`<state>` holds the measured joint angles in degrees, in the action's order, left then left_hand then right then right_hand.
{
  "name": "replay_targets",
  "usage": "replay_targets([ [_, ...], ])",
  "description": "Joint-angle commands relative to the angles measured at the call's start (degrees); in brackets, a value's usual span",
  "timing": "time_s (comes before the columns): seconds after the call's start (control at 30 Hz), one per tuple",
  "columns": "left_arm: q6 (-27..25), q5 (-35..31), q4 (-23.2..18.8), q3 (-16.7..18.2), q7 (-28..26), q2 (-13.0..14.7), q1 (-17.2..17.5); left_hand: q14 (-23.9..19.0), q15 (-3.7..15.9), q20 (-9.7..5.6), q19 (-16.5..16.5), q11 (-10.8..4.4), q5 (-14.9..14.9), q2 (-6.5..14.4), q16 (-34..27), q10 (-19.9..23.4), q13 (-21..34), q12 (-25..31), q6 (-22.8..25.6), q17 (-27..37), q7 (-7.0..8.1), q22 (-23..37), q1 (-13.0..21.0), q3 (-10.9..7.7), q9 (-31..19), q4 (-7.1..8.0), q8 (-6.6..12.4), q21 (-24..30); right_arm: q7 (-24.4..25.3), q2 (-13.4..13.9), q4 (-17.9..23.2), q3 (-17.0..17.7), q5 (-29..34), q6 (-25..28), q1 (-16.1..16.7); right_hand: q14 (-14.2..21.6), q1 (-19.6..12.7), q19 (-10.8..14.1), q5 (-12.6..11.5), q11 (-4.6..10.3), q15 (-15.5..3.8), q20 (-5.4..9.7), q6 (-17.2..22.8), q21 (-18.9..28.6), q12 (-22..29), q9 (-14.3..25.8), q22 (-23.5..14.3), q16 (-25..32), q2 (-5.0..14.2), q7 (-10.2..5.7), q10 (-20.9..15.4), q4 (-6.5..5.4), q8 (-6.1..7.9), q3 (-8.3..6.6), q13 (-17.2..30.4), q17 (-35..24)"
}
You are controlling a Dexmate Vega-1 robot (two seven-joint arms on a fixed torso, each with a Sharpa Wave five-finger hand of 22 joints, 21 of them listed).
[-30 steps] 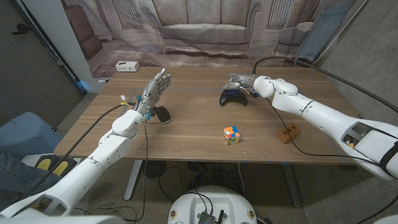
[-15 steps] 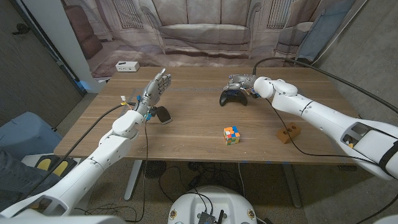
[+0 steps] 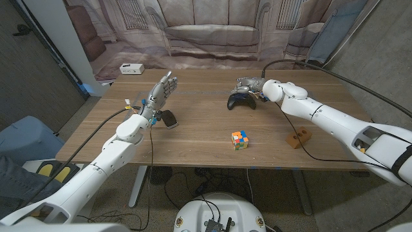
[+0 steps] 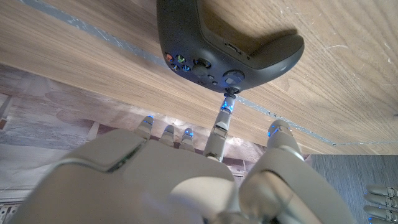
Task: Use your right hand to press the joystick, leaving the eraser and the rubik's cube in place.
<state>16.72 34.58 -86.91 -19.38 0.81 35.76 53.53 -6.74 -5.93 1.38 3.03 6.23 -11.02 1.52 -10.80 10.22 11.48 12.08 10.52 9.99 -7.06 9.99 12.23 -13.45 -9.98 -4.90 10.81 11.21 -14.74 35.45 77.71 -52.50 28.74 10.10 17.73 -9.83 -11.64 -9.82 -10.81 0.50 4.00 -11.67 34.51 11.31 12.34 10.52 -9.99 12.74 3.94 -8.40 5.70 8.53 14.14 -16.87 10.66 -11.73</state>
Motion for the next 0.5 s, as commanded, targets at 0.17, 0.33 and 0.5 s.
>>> replay_targets([
  [0.17,-0.2,0.0,0.6,-0.3,0.2,-0.3,-0.6,0.2,-0.14,0.2,-0.2,-0.37,0.2,0.5,0.2,-0.2,-0.1,0.0,0.1,0.3,0.08,0.3,-0.1,0.03,-0.3,-0.26,0.01,-0.1,0.7,0.5,0.2,0.2,0.1,-0.3,0.2,-4.7,-0.2,-1.5,-0.1,-0.15,-0.3,-0.36,1.9,0.5,0.3,0.1,-0.3,0.6,0.04,-0.11,-0.9,-0.12,0.22,-0.48,0.2,-0.1],
  [0.33,-0.2,0.0,0.5,-0.3,0.1,-0.4,-0.5,0.3,-0.12,0.26,-0.2,-0.26,0.2,0.6,0.2,-0.2,-0.1,0.0,0.2,0.3,0.02,0.3,-0.1,0.04,-0.3,-0.28,0.03,-0.1,1.0,0.6,0.3,0.2,0.1,-0.6,0.4,-4.5,-0.3,-1.3,-0.1,0.03,-0.46,-0.36,2.4,0.5,0.3,0.1,-0.3,0.7,0.01,-0.35,-1.1,-0.11,0.26,-0.5,0.2,-0.1],
  [0.5,-0.4,0.1,0.1,-0.3,-0.1,-0.2,-0.2,0.3,-0.15,0.26,-0.2,-0.33,0.2,0.6,0.2,-0.2,-0.1,0.0,0.2,0.3,0.04,0.3,-0.1,0.04,-0.3,-0.3,0.01,-0.1,0.7,0.7,0.5,0.2,0.3,-0.6,0.5,-4.2,-0.3,-1.2,-0.1,0.17,-0.49,-0.37,3.2,0.5,0.3,0.2,-0.3,0.7,0.0,-0.47,-1.4,-0.1,0.39,-0.53,0.2,-0.1],
])
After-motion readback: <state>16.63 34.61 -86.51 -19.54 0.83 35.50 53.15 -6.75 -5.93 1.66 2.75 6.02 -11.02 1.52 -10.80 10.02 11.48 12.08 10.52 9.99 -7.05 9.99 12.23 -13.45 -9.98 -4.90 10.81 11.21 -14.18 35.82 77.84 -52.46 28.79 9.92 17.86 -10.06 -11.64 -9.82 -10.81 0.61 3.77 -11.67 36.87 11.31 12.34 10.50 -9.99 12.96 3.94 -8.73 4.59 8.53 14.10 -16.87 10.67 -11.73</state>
